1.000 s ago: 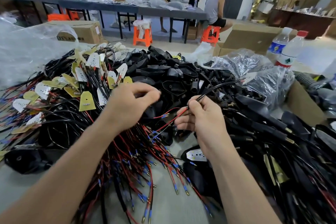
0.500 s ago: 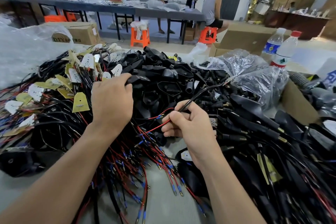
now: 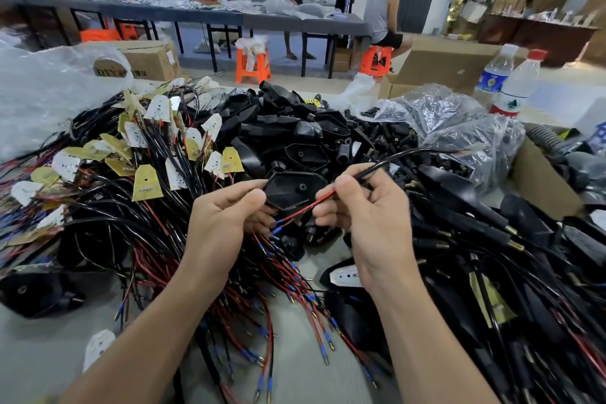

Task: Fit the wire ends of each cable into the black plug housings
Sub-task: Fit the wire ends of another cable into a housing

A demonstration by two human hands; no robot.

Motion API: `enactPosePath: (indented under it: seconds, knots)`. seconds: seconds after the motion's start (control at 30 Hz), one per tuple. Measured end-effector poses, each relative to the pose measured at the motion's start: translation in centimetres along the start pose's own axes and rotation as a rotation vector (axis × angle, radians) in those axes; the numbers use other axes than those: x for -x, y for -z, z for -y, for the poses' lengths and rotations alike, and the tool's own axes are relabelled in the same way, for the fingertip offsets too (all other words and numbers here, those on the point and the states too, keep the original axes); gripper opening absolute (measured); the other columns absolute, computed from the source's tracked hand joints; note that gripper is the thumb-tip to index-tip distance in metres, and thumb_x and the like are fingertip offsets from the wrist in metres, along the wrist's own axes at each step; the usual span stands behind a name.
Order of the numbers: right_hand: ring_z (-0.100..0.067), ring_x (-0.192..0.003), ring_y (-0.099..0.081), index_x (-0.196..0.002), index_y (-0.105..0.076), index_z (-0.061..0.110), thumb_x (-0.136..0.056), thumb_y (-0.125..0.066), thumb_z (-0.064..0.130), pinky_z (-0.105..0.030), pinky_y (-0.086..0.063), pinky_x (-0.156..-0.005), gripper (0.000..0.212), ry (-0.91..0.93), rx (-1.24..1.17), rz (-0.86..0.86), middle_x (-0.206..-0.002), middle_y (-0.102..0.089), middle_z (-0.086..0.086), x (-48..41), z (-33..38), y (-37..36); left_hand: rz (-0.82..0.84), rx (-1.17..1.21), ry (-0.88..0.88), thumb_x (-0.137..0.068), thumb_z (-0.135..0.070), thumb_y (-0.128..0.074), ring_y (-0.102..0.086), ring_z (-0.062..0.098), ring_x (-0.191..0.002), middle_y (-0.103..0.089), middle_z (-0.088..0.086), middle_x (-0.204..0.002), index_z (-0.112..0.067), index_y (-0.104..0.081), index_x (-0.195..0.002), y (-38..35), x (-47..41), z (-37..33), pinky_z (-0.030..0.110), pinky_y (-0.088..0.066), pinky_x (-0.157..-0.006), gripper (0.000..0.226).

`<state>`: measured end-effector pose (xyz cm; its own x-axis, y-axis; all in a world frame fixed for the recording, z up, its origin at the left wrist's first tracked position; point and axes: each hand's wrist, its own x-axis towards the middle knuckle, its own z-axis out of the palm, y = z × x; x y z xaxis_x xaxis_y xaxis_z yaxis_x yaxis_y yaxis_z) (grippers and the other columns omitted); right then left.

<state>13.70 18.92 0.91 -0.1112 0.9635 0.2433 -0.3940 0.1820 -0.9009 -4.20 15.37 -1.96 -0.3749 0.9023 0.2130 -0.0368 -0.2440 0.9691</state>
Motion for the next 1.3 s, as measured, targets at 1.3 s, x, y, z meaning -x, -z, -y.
enactPosePath:
  seconds: [1.3]
  knots:
    - [-0.018, -0.059, -0.07, -0.092, -0.058, 0.006, -0.098, -0.054, -0.011, -0.024, -0.059, -0.058, 0.018, -0.058, -0.09, -0.079, -0.073, -0.071, -0.014, -0.4, 1.1, 1.1, 0.076, -0.071, -0.048, -0.081, -0.007, -0.081, -0.078, 0.016, -0.087, -0.081, 0.002, -0.091, -0.036, -0.083, -0.102, -0.2, 1.5, -0.4, 0.019, -0.058, -0.079, 0.036]
